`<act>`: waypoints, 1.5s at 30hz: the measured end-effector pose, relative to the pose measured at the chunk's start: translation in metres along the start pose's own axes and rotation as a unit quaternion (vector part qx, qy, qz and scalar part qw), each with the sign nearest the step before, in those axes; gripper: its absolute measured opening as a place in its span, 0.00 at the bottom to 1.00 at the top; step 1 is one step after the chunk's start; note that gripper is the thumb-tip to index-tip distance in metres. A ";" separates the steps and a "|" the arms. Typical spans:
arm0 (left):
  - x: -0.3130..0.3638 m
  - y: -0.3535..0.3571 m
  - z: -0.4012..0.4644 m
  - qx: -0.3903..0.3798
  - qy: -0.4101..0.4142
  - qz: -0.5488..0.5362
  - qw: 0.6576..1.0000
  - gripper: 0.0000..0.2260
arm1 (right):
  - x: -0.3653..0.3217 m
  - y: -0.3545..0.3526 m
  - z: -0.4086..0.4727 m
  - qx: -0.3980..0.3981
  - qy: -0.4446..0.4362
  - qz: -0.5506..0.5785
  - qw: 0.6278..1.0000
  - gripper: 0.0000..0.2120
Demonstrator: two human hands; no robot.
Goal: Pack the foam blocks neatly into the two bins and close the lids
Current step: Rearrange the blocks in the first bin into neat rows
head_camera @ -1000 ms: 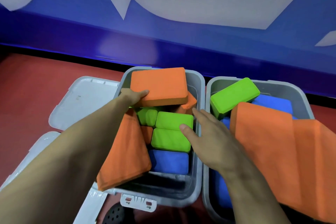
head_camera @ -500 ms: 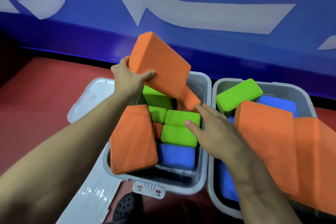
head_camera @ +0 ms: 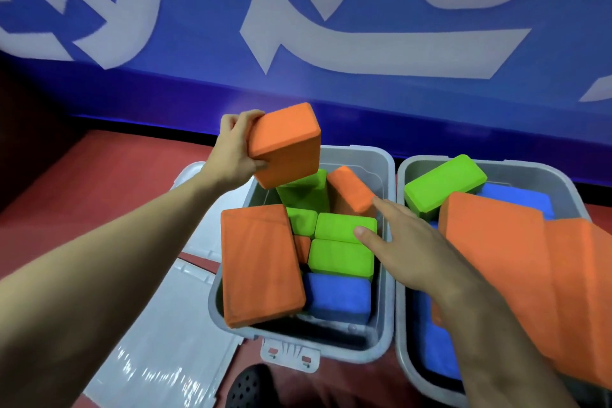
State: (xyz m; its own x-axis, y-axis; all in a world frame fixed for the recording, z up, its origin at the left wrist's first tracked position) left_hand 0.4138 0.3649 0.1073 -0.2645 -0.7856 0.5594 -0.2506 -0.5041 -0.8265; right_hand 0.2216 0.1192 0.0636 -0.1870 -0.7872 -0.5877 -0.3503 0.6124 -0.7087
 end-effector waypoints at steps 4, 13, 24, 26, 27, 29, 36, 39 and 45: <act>0.027 0.003 -0.013 -0.056 0.076 -0.003 0.995 0.43 | -0.006 -0.014 -0.002 0.033 -0.021 0.050 0.998 0.43; 0.101 0.037 -0.060 -0.194 0.248 0.060 0.947 0.43 | -0.027 -0.031 -0.011 0.107 -0.081 0.154 0.979 0.48; 0.015 0.101 -0.079 -0.155 -0.075 -0.337 0.926 0.19 | 0.035 0.006 0.015 0.119 0.067 0.254 0.957 0.36; 0.014 0.126 -0.082 -0.182 -0.100 -0.352 0.913 0.21 | 0.045 0.010 0.023 0.138 0.083 0.265 0.951 0.35; 0.015 0.137 -0.084 -0.191 -0.113 -0.364 0.904 0.24 | 0.050 0.012 0.027 0.144 0.094 0.264 0.949 0.35; 0.013 0.157 -0.086 -0.198 -0.142 -0.386 0.890 0.28 | 0.058 0.016 0.035 0.150 0.114 0.250 0.950 0.34; -0.021 0.195 -0.107 -0.199 -0.216 -0.384 0.875 0.21 | 0.057 0.056 0.061 0.057 0.131 0.169 0.975 0.34; -0.023 0.195 -0.107 -0.220 -0.246 -0.319 0.889 0.12 | 0.064 0.086 0.065 -0.015 0.156 0.160 0.975 0.41; -0.036 0.154 -0.040 -0.176 -0.190 0.024 0.965 0.34 | 0.070 0.081 0.067 0.008 0.179 0.063 0.982 0.31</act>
State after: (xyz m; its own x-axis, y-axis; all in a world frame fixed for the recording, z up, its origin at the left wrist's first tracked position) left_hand 0.3477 0.3293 -0.0375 0.0607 -0.9141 0.4009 -0.5656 -0.3625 -0.7408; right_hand 0.2415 0.1190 -0.0610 -0.5396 -0.6788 -0.4981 -0.2900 0.7053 -0.6469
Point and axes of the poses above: each hand's wrist, its own z-axis towards the middle knuckle, its own y-axis out of the palm, x = y × z, the point moved 10 cm from there along z, towards the middle knuckle, and after that the axes turned 11 degrees about -x, right-handed, at the moved point
